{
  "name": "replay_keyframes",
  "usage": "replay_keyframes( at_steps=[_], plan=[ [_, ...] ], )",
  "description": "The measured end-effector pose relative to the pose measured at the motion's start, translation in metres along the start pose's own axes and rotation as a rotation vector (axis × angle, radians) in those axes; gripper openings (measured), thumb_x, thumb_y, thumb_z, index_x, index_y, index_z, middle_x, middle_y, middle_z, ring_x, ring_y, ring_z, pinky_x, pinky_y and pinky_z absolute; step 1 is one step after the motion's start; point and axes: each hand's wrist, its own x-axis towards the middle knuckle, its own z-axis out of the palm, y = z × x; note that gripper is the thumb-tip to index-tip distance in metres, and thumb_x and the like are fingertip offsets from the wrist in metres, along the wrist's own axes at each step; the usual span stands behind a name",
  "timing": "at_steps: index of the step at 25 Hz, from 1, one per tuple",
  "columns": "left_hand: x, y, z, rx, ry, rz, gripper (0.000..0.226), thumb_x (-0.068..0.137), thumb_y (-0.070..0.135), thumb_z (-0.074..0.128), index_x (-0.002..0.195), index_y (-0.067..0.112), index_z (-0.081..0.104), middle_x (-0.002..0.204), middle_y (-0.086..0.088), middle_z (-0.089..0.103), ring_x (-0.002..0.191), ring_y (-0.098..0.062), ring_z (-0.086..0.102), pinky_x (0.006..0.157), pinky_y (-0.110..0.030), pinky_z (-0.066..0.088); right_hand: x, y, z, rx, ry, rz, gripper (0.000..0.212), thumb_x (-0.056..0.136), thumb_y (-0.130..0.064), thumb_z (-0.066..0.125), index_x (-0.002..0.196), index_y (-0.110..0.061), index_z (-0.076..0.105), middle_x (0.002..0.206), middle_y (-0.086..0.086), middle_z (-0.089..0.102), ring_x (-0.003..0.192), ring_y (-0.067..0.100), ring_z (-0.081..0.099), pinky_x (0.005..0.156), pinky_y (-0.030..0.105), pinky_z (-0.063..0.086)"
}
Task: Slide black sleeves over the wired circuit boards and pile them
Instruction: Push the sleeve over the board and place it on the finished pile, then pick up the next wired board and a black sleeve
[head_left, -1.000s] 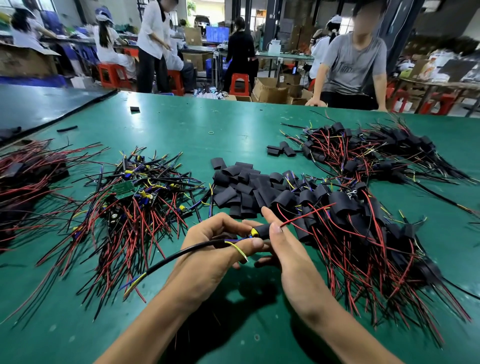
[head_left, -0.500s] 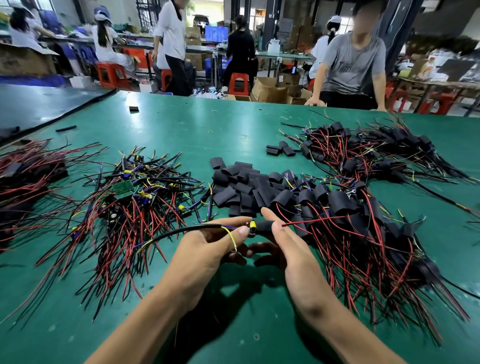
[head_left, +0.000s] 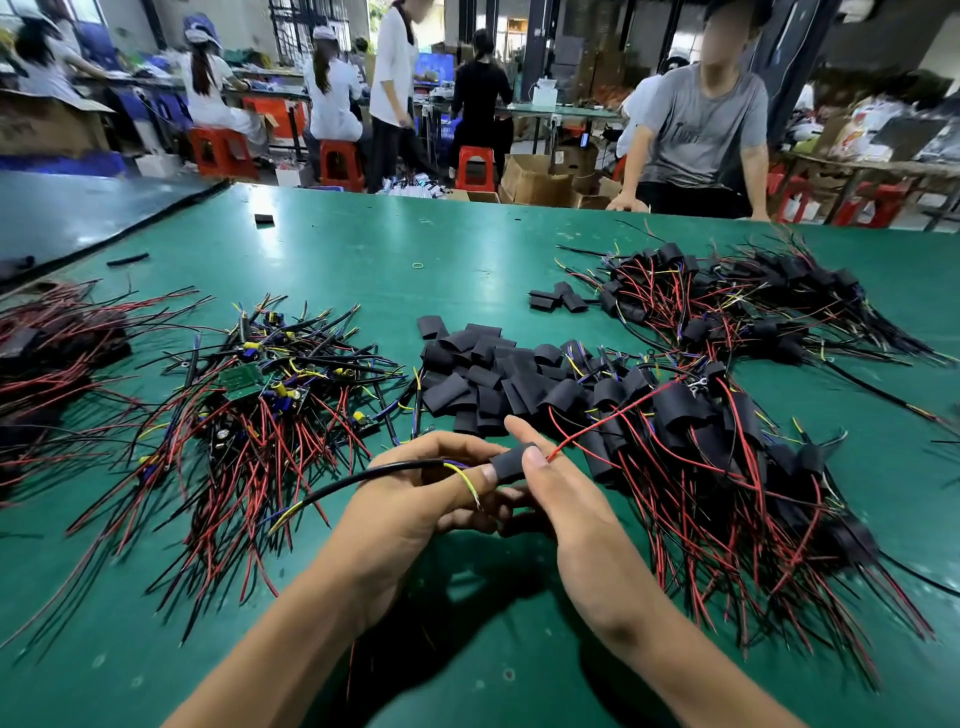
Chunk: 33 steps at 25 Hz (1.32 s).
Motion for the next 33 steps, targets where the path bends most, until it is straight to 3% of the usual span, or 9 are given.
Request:
replay_keyframes(
  at_steps=[4, 8, 10, 15, 18, 22, 27, 30, 33],
  plan=[
    [0.003, 0.002, -0.003, -0.032, 0.058, -0.026, 0.027, 0.068, 0.017, 0.076, 0.093, 0.008, 0.071, 0.080, -0.014, 0.072, 0.061, -0.022, 0.068, 0.054, -0.022, 0.054, 0.000, -0.008, -0.005, 0.081, 0.009, -0.059, 0.023, 0.088, -0.033, 0.065, 0.106, -0.021, 0.073, 0.098, 0.000, 0.076, 0.080, 0.010, 0.066, 0.068, 0.021, 0.052],
    [0.007, 0.007, -0.010, 0.002, 0.150, -0.079, 0.035, 0.059, 0.028, 0.083, 0.089, 0.013, 0.073, 0.075, -0.005, 0.069, 0.047, -0.013, 0.055, 0.047, -0.020, 0.045, 0.001, -0.014, -0.007, 0.292, -0.011, 0.069, 0.024, 0.070, -0.023, 0.088, 0.088, -0.015, 0.076, 0.082, 0.011, 0.071, 0.063, 0.017, 0.062, 0.059, 0.025, 0.052],
    [0.006, 0.012, -0.019, 0.077, 0.142, -0.089, 0.030, 0.058, 0.033, 0.084, 0.082, 0.018, 0.076, 0.072, -0.002, 0.069, 0.043, -0.011, 0.046, 0.042, -0.017, 0.037, 0.005, -0.017, -0.007, 0.519, 0.090, 0.096, 0.019, 0.064, -0.018, 0.084, 0.081, -0.014, 0.077, 0.084, 0.016, 0.073, 0.059, 0.017, 0.066, 0.057, 0.025, 0.056],
    [0.009, 0.016, -0.045, 0.941, 0.420, 0.168, 0.025, 0.078, 0.040, 0.080, 0.065, 0.022, 0.068, 0.056, 0.006, 0.065, 0.049, -0.006, 0.054, 0.052, -0.026, 0.047, 0.017, -0.028, -0.032, 1.006, 0.324, 0.186, 0.037, 0.079, -0.035, 0.068, 0.098, -0.003, 0.070, 0.087, 0.006, 0.076, 0.061, 0.008, 0.070, 0.053, 0.020, 0.058],
    [0.009, 0.015, -0.052, 1.186, 0.426, 0.087, 0.035, 0.075, 0.056, 0.075, 0.065, 0.025, 0.062, 0.060, 0.006, 0.064, 0.064, -0.013, 0.062, 0.065, -0.034, 0.056, 0.016, -0.026, -0.042, 1.030, 0.259, 0.253, 0.054, 0.081, -0.053, 0.064, 0.094, -0.003, 0.077, 0.083, 0.002, 0.073, 0.060, 0.009, 0.068, 0.052, 0.020, 0.057],
    [0.009, 0.013, -0.055, 1.312, 0.290, -0.097, 0.052, 0.067, 0.077, 0.067, 0.073, 0.025, 0.059, 0.069, 0.006, 0.066, 0.070, -0.013, 0.063, 0.068, -0.033, 0.057, 0.017, -0.018, -0.036, 0.757, 0.224, 0.231, 0.045, 0.086, -0.051, 0.058, 0.094, -0.010, 0.075, 0.079, 0.004, 0.073, 0.056, 0.013, 0.063, 0.052, 0.024, 0.054],
    [0.010, 0.006, -0.043, 1.298, 0.224, -0.034, 0.039, 0.072, 0.059, 0.076, 0.070, 0.023, 0.061, 0.064, 0.009, 0.063, 0.064, -0.004, 0.058, 0.056, -0.023, 0.046, 0.015, 0.006, -0.033, -0.434, 0.353, -0.210, 0.007, 0.093, -0.022, 0.068, 0.087, -0.023, 0.071, 0.076, -0.009, 0.071, 0.064, 0.006, 0.060, 0.065, 0.017, 0.047],
    [0.011, -0.002, -0.036, 1.259, 0.310, 0.055, 0.026, 0.076, 0.041, 0.078, 0.069, 0.021, 0.063, 0.062, 0.008, 0.062, 0.063, -0.003, 0.056, 0.054, -0.019, 0.041, 0.016, 0.012, -0.034, -0.540, 0.279, -0.204, 0.008, 0.089, -0.018, 0.073, 0.084, -0.024, 0.072, 0.079, -0.017, 0.071, 0.071, 0.002, 0.063, 0.070, 0.009, 0.044],
    [0.013, -0.006, -0.030, 1.126, 0.439, 0.149, 0.021, 0.076, 0.033, 0.079, 0.069, 0.017, 0.067, 0.061, 0.007, 0.063, 0.062, -0.001, 0.057, 0.054, -0.009, 0.038, 0.018, 0.012, -0.036, -0.386, 0.183, -0.086, 0.006, 0.090, -0.019, 0.072, 0.088, -0.024, 0.074, 0.083, -0.009, 0.074, 0.077, 0.009, 0.067, 0.078, 0.026, 0.053]
  ],
)
